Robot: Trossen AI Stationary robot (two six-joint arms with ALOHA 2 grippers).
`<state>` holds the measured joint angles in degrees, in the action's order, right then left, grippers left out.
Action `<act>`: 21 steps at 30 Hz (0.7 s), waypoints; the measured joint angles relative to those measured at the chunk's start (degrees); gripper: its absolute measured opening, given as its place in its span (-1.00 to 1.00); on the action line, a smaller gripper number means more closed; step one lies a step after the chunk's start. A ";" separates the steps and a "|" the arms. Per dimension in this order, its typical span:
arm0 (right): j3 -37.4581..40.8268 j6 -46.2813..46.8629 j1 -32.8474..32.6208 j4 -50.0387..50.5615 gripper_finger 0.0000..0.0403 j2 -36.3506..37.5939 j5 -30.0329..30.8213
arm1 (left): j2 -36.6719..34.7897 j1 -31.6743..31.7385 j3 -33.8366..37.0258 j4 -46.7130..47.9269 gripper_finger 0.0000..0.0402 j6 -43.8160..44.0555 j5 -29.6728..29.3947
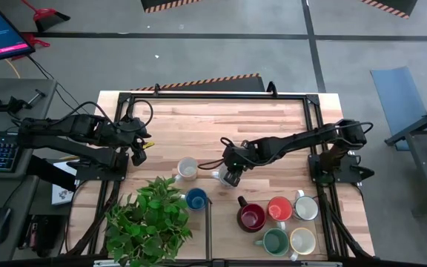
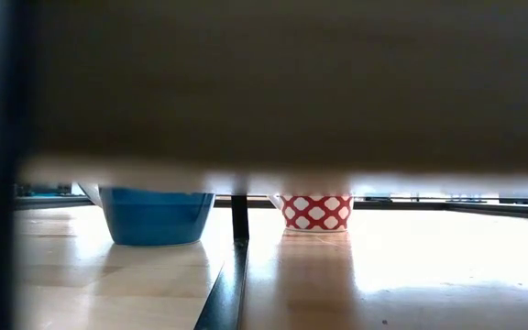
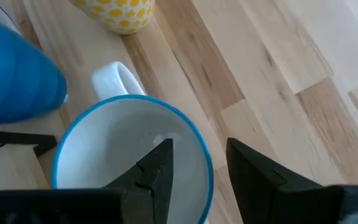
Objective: Place coffee mugs
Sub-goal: Put the red patterned mug on the shelf
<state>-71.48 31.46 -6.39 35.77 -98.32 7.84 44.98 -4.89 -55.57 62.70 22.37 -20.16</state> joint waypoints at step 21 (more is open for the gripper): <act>0.00 14.66 0.00 -0.44 -0.53 -4.48 -5.16 | 0.01 0.00 0.00 0.00 -0.28 0.00 0.04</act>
<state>-71.48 46.12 -6.39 35.33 -102.80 2.68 44.99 -4.89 -55.57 62.70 22.37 -20.12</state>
